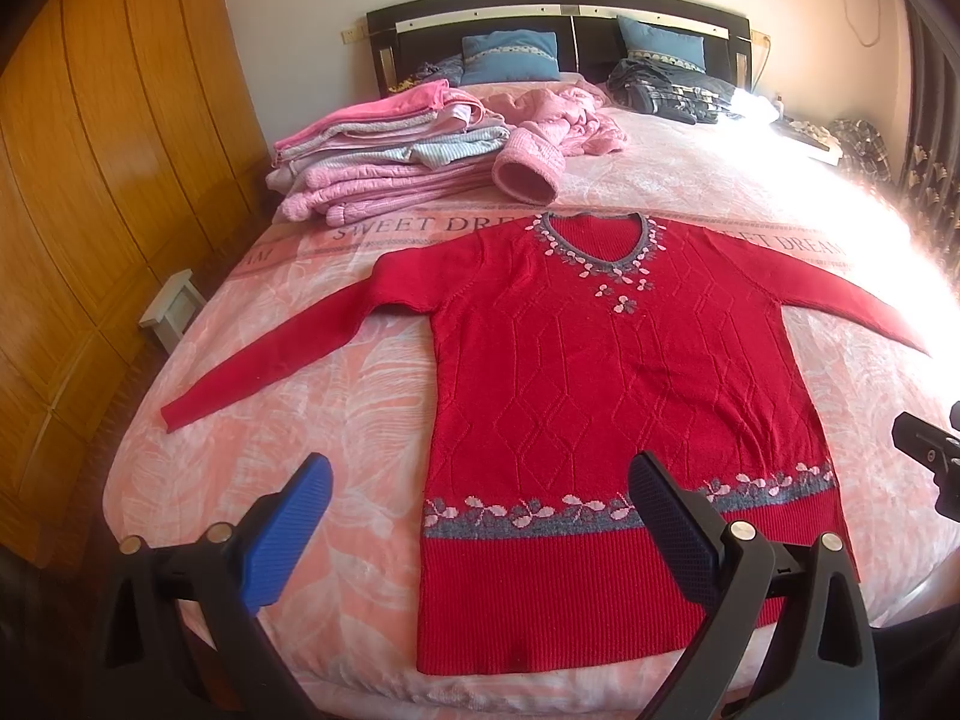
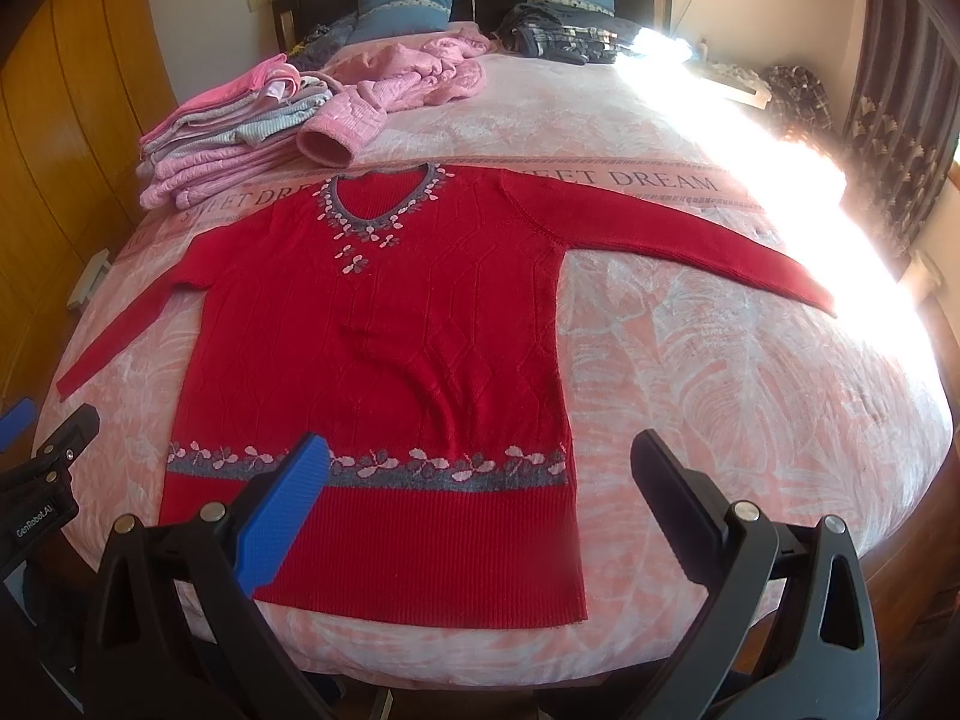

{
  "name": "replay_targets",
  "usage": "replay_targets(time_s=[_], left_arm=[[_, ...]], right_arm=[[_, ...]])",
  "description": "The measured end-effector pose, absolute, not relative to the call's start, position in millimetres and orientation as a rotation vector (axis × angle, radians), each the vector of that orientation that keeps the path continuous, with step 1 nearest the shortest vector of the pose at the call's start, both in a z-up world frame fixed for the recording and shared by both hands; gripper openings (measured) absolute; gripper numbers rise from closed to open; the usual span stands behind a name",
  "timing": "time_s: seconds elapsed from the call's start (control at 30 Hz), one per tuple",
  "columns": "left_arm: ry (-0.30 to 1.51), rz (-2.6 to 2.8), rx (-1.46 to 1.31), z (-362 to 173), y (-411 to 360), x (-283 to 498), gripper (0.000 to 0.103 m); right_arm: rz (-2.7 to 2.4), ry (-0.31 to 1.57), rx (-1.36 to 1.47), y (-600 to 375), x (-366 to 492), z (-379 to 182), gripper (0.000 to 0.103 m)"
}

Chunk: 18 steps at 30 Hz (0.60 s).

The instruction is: Fold small clothes

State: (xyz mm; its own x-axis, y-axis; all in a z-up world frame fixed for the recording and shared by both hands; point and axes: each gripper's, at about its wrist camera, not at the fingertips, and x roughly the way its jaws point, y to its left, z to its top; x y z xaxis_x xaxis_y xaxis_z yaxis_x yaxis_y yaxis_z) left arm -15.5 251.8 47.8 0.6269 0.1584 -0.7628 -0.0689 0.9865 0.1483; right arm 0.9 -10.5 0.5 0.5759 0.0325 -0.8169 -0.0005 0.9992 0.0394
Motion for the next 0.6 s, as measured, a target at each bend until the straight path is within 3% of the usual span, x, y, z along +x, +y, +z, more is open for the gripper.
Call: replay_targets(time_s=[0.6], left_arm=[[0.883, 0.131, 0.108, 48.0, 251.8, -16.1, 0.099]], right_arm=[[0.017, 0.952, 0.039, -13.0, 0.7, 1.0, 0.099]])
